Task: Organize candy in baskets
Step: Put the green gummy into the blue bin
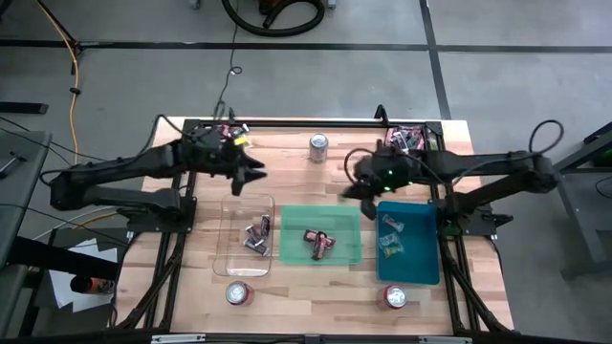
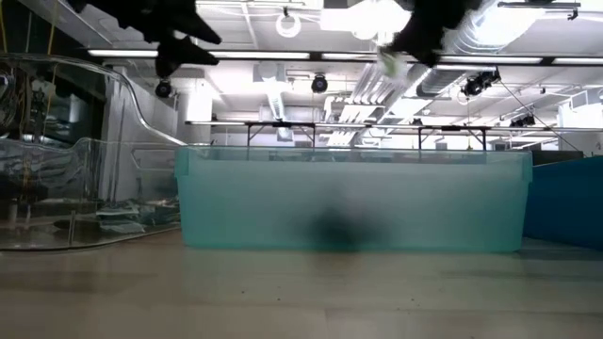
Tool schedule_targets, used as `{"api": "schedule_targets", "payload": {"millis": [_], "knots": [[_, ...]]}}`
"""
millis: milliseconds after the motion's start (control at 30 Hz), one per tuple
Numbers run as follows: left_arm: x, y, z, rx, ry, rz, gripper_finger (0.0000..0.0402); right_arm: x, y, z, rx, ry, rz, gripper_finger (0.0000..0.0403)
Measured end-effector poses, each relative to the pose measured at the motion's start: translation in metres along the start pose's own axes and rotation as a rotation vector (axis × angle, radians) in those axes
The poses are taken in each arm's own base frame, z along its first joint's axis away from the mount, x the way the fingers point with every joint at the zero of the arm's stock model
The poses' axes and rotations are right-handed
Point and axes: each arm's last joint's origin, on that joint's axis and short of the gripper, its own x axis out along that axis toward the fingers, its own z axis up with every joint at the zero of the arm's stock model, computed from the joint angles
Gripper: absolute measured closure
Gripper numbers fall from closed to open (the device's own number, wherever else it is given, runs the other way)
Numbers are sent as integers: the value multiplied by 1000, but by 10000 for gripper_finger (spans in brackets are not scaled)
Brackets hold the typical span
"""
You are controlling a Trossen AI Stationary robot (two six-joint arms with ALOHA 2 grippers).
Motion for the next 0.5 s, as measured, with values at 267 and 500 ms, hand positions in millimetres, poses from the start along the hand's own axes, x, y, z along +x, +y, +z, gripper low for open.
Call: {"api": "schedule_targets", "payload": {"millis": [267, 500], "knots": [[-15, 3, 1, -23, -73, 120, 229, -13, 8, -74, 167, 436, -162, 402], [-11, 4, 0, -39, -53, 129, 229, -6, 4, -134, 343, 567, -249, 402]]}}
